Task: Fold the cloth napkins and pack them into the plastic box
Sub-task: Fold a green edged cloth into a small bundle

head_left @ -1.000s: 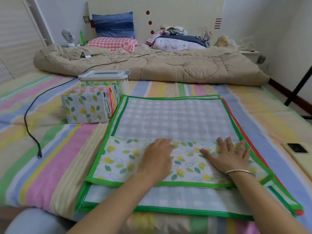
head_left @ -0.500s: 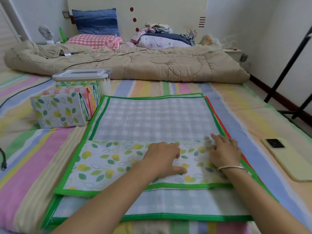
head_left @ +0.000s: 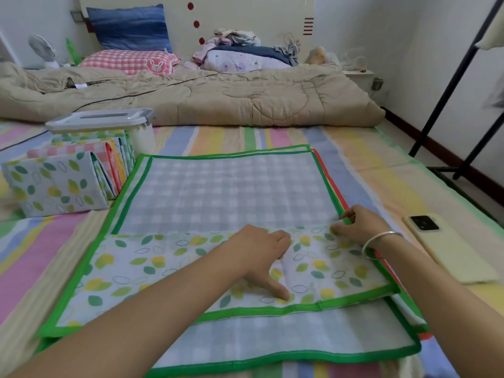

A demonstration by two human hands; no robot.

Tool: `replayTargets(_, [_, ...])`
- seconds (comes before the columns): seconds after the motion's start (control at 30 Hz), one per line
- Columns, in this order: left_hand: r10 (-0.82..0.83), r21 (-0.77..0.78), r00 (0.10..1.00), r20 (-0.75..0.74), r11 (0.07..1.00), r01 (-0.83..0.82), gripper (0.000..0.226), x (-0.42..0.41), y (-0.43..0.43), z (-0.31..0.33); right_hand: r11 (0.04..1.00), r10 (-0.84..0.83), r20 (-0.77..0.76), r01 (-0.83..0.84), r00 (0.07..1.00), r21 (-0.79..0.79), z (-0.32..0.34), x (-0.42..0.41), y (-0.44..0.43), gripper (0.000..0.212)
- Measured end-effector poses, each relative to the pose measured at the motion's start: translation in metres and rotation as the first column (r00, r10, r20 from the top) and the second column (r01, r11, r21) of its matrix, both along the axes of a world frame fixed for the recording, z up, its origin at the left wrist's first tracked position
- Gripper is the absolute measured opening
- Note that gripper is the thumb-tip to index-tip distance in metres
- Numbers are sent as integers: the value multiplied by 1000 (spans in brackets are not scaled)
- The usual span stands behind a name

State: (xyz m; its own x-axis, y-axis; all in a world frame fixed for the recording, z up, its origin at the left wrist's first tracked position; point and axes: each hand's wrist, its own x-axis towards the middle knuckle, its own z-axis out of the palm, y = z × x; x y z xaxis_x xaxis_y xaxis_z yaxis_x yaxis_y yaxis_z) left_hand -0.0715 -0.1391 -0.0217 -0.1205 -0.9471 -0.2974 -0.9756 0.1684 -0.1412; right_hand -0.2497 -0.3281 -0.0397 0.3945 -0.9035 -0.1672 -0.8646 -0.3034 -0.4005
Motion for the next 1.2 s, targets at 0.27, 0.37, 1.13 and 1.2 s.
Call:
replayTargets(0.27, [220, 40, 900, -376, 974, -221, 66, -8, -11, -4, 998, 6, -159, 3, 987, 58, 15, -2, -1, 58])
replayTargets(0.37, [256, -31, 894, -368, 957, -287, 71, -17, -6, -11, 998, -4, -48, 7, 999, 60, 15, -7, -1, 60])
replayTargets(1.13, [237, -97, 861, -450, 945, -311, 83, -20, 5, -20, 877, 20, 540, -274, 841, 395, 81, 28, 86, 17])
replayTargets(1.2, [258, -63, 664, -701, 906, -419, 51, -12, 16, -19, 879, 75, 529, -307, 845, 366, 81, 43, 101, 23])
